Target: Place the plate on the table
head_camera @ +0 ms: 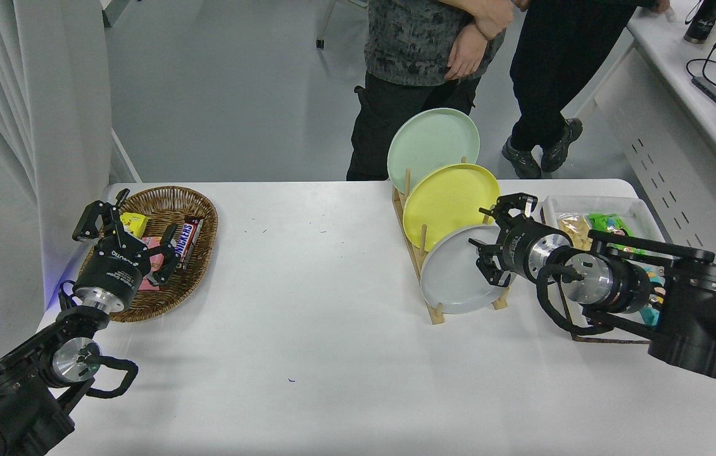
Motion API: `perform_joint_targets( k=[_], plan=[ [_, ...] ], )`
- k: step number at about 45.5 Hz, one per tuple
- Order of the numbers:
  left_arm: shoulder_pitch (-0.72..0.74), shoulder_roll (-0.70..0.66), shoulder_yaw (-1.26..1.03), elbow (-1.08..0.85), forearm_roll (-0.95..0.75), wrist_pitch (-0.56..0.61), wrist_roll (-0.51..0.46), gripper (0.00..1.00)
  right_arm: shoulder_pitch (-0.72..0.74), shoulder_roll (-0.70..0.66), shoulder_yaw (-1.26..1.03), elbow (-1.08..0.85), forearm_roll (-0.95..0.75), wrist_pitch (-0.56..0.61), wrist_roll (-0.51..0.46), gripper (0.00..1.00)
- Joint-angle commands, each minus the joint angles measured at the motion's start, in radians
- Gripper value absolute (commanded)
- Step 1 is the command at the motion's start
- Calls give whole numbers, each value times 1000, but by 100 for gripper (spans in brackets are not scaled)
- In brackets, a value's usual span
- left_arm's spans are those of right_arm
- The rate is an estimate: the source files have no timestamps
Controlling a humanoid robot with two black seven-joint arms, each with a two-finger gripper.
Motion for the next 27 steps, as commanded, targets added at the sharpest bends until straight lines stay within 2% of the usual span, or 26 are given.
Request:
perform_joint_targets(
  k=[1, 9, 22, 27],
  plan=[
    [0, 0, 0, 0, 1, 0, 0, 98, 7, 1, 2, 0, 2, -5, -11, 42],
    [0, 0, 0, 0, -1, 0, 0, 98, 10, 1, 2, 2, 2, -7, -17, 41],
    [0, 0, 0, 0, 1, 2, 0, 98, 10, 1, 2, 2, 3, -7, -30, 31],
    [0, 0, 0, 0, 1, 0, 0, 98, 10, 1, 2, 2, 3, -7, -31, 31]
  ],
)
